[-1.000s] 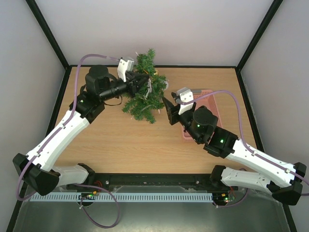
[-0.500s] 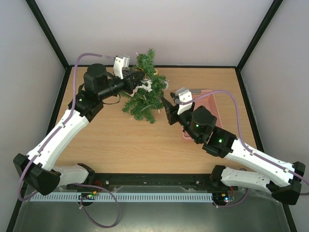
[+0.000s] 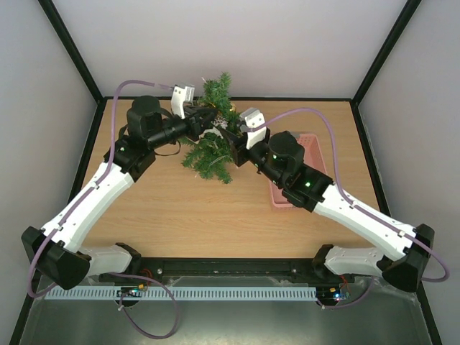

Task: Decorate the small christmas tree
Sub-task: Hang the decoration item on the Christmas tree.

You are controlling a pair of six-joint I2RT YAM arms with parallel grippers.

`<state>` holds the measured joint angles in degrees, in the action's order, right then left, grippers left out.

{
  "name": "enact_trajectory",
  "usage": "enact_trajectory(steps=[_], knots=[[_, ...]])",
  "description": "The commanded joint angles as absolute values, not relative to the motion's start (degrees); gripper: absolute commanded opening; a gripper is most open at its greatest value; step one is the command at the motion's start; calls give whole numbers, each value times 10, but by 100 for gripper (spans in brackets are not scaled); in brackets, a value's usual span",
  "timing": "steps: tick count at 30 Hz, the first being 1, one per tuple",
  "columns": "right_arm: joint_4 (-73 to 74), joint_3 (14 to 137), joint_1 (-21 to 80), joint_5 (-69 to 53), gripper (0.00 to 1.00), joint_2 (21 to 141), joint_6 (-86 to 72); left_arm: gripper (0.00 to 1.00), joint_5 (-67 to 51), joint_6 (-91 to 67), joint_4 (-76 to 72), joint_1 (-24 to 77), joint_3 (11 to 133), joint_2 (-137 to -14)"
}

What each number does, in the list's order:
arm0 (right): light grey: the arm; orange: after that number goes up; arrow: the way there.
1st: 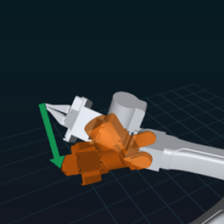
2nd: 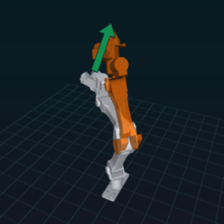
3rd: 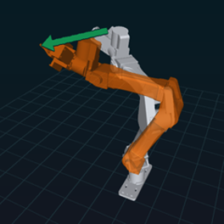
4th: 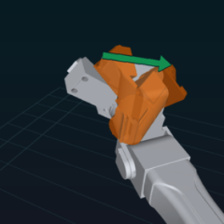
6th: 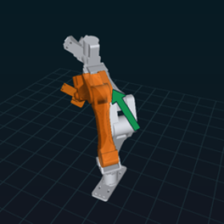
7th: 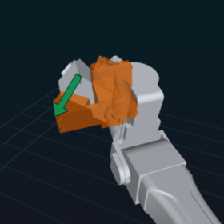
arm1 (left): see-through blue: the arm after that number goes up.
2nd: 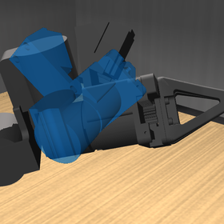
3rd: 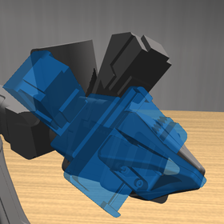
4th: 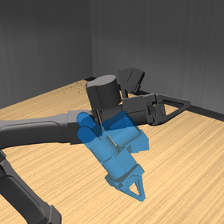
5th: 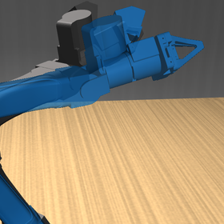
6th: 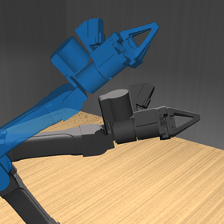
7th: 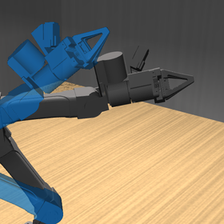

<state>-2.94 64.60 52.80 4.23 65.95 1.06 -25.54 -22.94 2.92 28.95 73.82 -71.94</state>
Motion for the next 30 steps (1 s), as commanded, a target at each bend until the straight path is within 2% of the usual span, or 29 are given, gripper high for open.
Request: enact_trajectory(steps=[1, 5, 9, 14, 20, 30], knots=[[-62, 678, 512, 4, 41, 685, 2, 2, -264, -231, 12, 286, 731, -716], [-60, 698, 491, -6, 40, 714, -11, 2, -263, -231, 10, 286, 731, -715], [-56, 707, 481, -2, 30, 731, -16, 2, -263, -231, 11, 285, 730, -715], [-56, 716, 475, 3, 2, 742, -14, 3, -264, -232, 9, 283, 729, -716], [-61, 720, 472, 10, 2, 747, -10, 5, -255, -230, 10, 283, 728, -714], [-64, 732, 463, 6, 2, 759, -2, 2, -240, -224, 11, 282, 729, -722]])
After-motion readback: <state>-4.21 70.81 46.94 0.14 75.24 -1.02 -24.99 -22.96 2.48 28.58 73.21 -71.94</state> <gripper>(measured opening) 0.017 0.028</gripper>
